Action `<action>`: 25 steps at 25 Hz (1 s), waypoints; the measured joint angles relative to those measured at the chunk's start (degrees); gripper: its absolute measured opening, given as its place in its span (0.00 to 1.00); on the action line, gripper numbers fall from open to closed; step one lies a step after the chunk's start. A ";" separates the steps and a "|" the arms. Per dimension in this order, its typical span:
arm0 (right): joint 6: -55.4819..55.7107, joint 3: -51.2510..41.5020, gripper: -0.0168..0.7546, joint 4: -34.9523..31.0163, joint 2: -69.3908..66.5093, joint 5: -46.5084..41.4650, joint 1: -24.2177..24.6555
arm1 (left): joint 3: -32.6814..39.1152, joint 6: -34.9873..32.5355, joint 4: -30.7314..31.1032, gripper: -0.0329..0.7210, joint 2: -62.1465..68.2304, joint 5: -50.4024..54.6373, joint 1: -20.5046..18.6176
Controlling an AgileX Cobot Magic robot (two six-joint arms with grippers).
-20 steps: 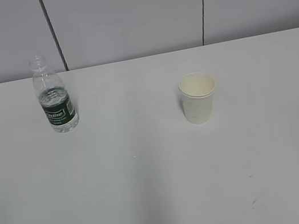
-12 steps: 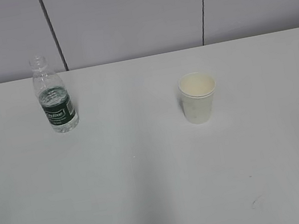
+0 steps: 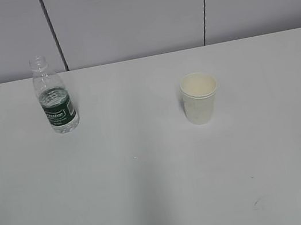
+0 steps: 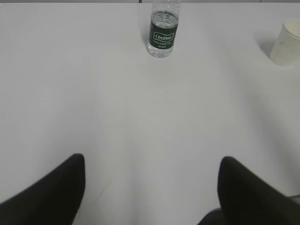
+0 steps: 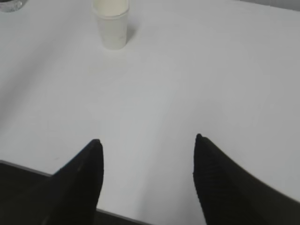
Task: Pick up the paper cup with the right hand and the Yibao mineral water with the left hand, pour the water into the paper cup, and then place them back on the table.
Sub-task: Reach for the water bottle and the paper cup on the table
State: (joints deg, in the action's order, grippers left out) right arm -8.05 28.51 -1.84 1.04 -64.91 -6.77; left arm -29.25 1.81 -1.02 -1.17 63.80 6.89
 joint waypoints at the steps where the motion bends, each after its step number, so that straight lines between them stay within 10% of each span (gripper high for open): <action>1: 0.00 0.44 0.64 0.10 0.00 0.85 0.00 | 0.00 0.00 0.00 0.75 0.00 0.00 0.00; 8: 1.65 0.94 0.64 1.32 -2.22 9.26 0.00 | -0.88 0.00 0.26 0.75 0.00 -1.91 0.00; 25: 1.98 0.94 0.64 1.42 -33.68 44.43 0.00 | -1.33 -0.16 0.17 0.75 30.55 -45.13 1.90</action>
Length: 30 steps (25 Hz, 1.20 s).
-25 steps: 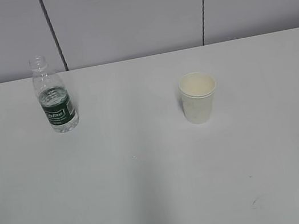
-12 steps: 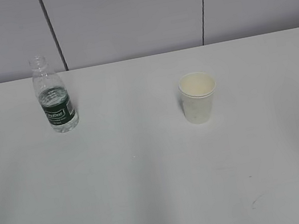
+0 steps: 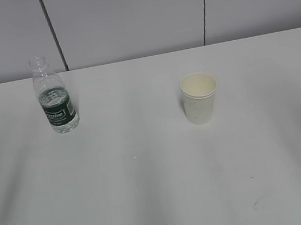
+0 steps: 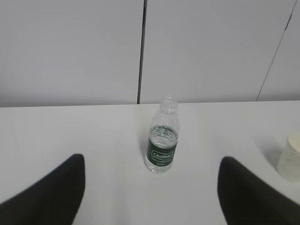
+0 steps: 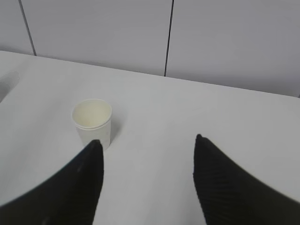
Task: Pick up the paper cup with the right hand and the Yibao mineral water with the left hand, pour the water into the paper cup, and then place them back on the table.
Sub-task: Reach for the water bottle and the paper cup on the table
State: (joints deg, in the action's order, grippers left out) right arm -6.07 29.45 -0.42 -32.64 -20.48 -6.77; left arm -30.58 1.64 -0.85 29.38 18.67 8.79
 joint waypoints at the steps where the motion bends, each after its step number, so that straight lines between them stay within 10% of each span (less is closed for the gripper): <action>1: 0.00 0.00 0.64 0.00 -1.83 1.88 0.00 | 0.45 0.00 0.05 0.75 2.39 -2.23 0.00; 21: 3.42 -13.69 0.64 0.42 -30.63 47.93 0.00 | 16.85 2.06 6.07 0.75 40.88 -67.07 1.54; 30: 9.98 -13.69 0.64 14.83 -47.90 66.33 0.00 | 16.56 2.23 6.78 0.75 60.42 -83.14 1.54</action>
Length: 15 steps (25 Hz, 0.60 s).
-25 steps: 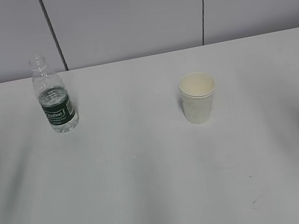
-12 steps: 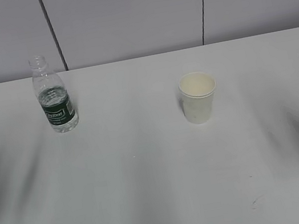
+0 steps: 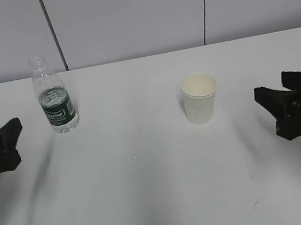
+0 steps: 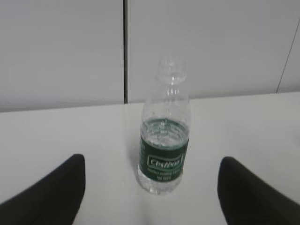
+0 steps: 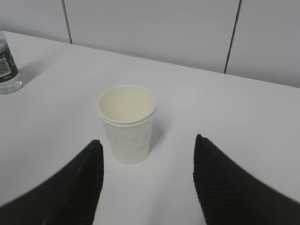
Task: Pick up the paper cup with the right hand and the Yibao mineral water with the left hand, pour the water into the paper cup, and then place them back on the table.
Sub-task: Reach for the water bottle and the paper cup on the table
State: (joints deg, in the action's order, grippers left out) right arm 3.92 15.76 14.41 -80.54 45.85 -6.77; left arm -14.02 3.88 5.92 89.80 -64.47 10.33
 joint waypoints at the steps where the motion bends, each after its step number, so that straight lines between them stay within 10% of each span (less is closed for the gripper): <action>1: 0.04 0.00 0.64 0.40 -2.55 2.23 0.00 | 0.00 0.05 0.26 0.75 1.71 -0.22 0.00; 6: 0.14 0.24 0.64 0.93 -14.99 17.15 0.00 | -0.02 -1.07 2.09 0.75 6.28 -0.34 0.00; 15: 0.14 4.05 0.64 0.93 -25.56 18.92 0.00 | -0.06 -1.64 2.72 0.75 6.71 -0.74 0.00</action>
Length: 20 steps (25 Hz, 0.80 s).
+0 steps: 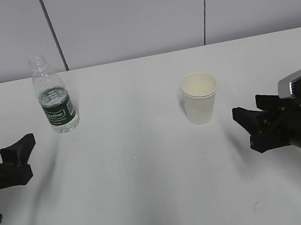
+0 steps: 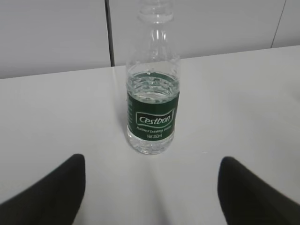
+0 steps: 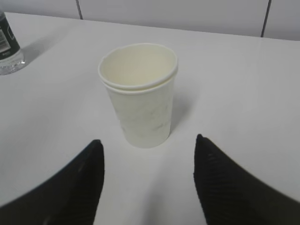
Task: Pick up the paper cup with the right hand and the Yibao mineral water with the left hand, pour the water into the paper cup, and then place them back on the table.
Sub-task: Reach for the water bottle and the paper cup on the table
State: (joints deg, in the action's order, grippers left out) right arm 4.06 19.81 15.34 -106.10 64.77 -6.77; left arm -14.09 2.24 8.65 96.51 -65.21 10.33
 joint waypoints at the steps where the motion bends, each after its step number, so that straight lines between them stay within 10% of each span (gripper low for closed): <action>1: 0.00 0.14 0.64 0.00 0.00 0.24 0.00 | 0.00 0.00 0.19 0.75 0.00 0.00 0.00; 20: 0.25 4.31 0.86 0.00 -5.64 0.86 0.00 | 0.00 -0.01 3.06 0.75 2.14 -0.17 0.00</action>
State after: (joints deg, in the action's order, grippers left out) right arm 4.31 24.12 15.34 -111.74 65.63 -6.77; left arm -14.09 2.23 11.71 98.65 -65.37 10.33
